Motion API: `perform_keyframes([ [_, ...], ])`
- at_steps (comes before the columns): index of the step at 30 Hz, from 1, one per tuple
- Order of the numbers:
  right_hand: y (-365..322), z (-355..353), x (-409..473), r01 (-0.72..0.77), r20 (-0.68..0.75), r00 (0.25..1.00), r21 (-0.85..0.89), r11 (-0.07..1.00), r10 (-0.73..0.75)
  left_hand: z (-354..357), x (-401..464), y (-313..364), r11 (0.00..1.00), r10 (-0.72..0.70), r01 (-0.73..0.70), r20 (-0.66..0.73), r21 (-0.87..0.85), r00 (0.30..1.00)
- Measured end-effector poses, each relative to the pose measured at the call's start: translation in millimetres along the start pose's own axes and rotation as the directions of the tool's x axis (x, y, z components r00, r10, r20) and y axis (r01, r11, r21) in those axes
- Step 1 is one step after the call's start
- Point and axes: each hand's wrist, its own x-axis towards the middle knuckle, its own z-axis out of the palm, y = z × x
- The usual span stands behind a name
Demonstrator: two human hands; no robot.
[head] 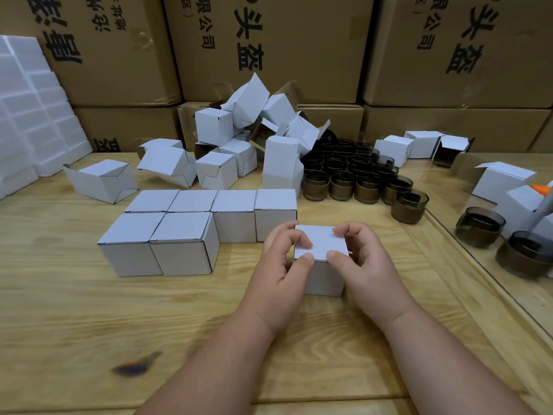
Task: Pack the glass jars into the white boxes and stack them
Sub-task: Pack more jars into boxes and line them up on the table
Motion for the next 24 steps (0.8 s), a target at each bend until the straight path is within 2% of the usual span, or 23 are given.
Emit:
perform_keyframes([
  [5, 2, -1, 0, -0.031, 0.01, 0.999, -0.01, 0.999, 0.031, 1, 1, -2, 1.0, -0.015, 0.015, 0.004, 0.001, 1.0],
  [8, 2, -10, 1, -0.051, 0.068, 0.996, -0.039, 0.998, 0.054, 0, 0, -1, 1.0, -0.015, 0.015, -0.007, 0.009, 1.0],
  [11, 0, -24, 1, -0.049, 0.17, 0.983, -0.154, 0.987, 0.075, -1, -1, 0, 0.999, -0.013, 0.014, -0.036, 0.038, 0.999],
  [13, -1, -27, 1, -0.03, 0.18, 0.981, -0.241, 0.97, 0.075, -1, -2, 1, 0.998, 0.01, -0.005, -0.078, 0.062, 0.997],
  [15, 0, -23, 1, -0.012, 0.16, 0.985, -0.274, 0.962, 0.058, -1, -4, 3, 0.986, 0.098, -0.074, -0.164, 0.149, 0.982],
  [17, 1, -15, 1, 0.016, 0.143, 0.989, -0.296, 0.955, 0.028, -4, -7, 4, 0.938, 0.269, -0.198, -0.238, 0.284, 0.933],
  [20, 2, 0, 0, 0.046, 0.133, 0.991, -0.28, 0.959, -0.009, -6, -12, 10, 0.838, 0.473, -0.36, -0.216, 0.411, 0.854],
  [22, 1, 9, 0, 0.039, 0.145, 0.989, -0.235, 0.971, -0.004, -4, -14, 13, 0.79, 0.483, -0.362, -0.139, 0.494, 0.864],
  [24, 2, 16, -1, 0.029, 0.187, 0.982, -0.211, 0.977, 0.011, -2, -15, 15, 0.752, 0.37, -0.233, -0.101, 0.616, 0.924],
])
